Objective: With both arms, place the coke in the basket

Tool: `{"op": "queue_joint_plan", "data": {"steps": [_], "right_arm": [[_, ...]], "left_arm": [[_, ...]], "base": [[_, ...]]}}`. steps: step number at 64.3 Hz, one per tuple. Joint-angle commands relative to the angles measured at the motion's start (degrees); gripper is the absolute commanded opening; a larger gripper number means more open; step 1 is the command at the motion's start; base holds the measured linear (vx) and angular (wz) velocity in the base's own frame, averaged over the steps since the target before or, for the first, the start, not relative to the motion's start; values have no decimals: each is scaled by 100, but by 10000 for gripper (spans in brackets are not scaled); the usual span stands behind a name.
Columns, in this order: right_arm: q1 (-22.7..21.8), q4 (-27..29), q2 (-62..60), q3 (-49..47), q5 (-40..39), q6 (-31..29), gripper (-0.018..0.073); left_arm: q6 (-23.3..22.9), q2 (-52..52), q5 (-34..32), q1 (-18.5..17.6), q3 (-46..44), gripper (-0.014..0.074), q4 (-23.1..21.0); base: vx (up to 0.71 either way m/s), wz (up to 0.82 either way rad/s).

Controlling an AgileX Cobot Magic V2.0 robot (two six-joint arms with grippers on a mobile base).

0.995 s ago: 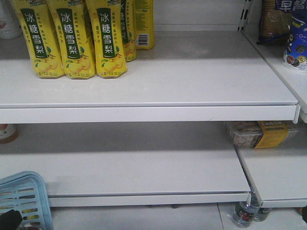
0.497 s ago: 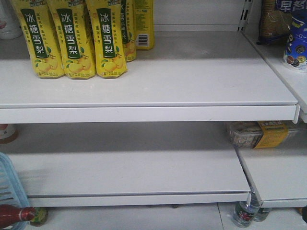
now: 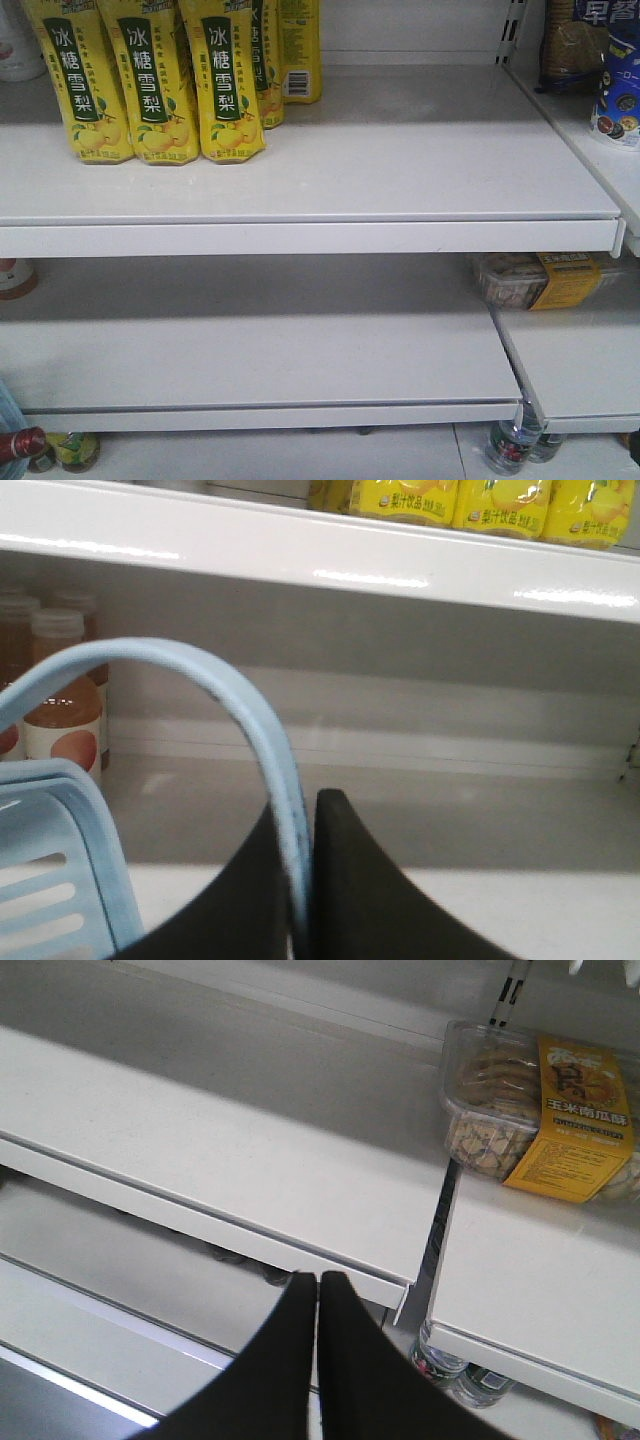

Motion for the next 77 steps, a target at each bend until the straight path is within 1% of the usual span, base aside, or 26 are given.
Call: {"op": "queue_joint_plan", "data": {"steps": [1,9,21,77], "right_arm": [[-7,-23,46,-148,-392,-9,-6],[-7,-23,46,-148,-392,-9,-6],[-7,-23,46,-148,-392,-9,-6],[-7,-23,46,-148,-392,-9,-6]], "left_arm": [[278,-133,-980,3,-164,-6,192],[274,-133,-999,3,-164,-6,196],[274,-133,-1409,15,-164,-6,201],[274,-128,-1361,20,-180,-6,201]], "base": [[0,0],[0,0],[0,0],[0,0]]}}
